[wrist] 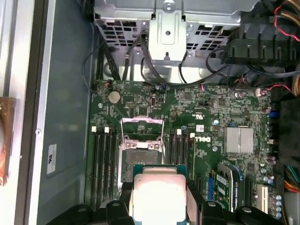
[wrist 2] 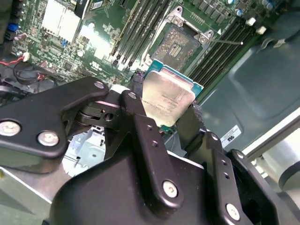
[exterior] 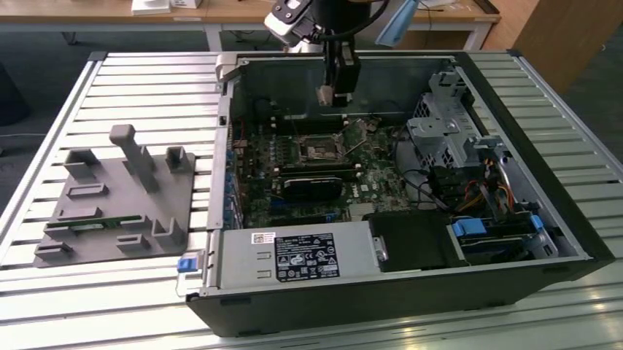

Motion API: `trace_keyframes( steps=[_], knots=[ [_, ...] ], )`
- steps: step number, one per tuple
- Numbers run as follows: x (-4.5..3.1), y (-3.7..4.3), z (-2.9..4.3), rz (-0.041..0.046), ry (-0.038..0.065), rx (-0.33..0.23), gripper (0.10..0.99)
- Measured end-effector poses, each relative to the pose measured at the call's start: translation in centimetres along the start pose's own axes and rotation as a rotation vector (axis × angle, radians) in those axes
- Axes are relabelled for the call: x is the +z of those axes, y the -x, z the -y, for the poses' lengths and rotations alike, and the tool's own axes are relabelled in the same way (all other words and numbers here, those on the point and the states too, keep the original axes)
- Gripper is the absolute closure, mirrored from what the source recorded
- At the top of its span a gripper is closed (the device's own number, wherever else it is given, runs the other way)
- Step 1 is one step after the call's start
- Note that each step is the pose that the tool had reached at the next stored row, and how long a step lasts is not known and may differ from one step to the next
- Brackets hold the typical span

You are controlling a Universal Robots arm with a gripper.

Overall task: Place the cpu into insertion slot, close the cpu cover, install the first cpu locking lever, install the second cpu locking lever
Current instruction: 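Place the cpu into insertion slot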

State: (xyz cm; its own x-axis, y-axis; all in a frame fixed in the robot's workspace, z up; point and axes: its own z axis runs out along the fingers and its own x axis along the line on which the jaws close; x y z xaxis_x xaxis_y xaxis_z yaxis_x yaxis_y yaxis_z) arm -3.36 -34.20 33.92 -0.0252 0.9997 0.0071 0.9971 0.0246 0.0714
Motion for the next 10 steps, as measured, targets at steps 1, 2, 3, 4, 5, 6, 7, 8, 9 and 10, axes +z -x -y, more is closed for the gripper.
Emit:
trace_keyframes(
  steps=[1, 2, 3, 4, 5, 6, 7, 8, 9, 10],
  knots=[
    [0.18, 0.0, 0.01, -0.0002, -0.001, 0.0, 0.553],
    [0.37, 0.0, 0.03, -0.0002, -0.001, 0.0, 0.553],
    [0.54, 0.0, 0.04, -0.0002, -0.002, -0.001, 0.553],
    [0.72, 0.0, 0.05, -0.0002, -0.004, -0.001, 0.553],
    [0.9, 0.0, 0.06, -0.0002, -0.006, -0.001, 0.553],
    [1.09, 0.0, 0.08, -0.0003, -0.008, -0.001, 0.553],
    [1.27, 0.01, 0.09, -0.0003, -0.009, -0.002, 0.553],
    [1.45, 0.01, 0.1, -0.0005, -0.011, -0.002, 0.553],
    [1.63, 0.0, 0.12, -0.0006, -0.012, -0.003, 0.553],
    [1.81, 0.0, 0.13, -0.0007, -0.014, -0.003, 0.553]
  ],
)
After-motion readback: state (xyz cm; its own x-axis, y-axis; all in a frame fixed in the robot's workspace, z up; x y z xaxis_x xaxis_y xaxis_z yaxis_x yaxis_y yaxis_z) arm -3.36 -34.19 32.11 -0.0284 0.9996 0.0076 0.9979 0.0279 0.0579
